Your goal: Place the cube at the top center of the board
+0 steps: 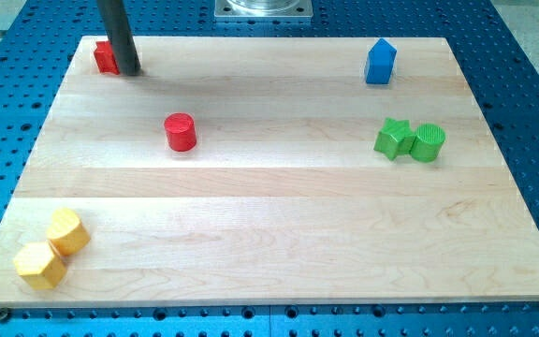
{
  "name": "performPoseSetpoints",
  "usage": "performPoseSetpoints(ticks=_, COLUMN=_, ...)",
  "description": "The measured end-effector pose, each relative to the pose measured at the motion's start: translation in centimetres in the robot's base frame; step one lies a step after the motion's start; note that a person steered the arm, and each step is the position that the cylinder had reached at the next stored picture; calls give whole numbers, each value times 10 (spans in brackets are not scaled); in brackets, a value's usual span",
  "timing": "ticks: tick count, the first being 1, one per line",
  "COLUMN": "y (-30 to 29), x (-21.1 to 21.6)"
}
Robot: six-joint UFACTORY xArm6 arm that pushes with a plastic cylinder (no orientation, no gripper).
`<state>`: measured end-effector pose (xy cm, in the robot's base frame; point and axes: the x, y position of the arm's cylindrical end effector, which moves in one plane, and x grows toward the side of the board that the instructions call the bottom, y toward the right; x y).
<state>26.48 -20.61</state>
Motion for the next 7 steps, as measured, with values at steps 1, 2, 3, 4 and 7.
performPoseSetpoints(ticks=1, y=0, x=8)
performPoseSetpoints(ticks=2, y=0, x=1)
performPoseSetpoints(ticks=3, y=2, x=7)
performPoseSetpoints(ticks=4, y=5, x=7)
performPoseSetpoints(ticks=7, y=36, x=20)
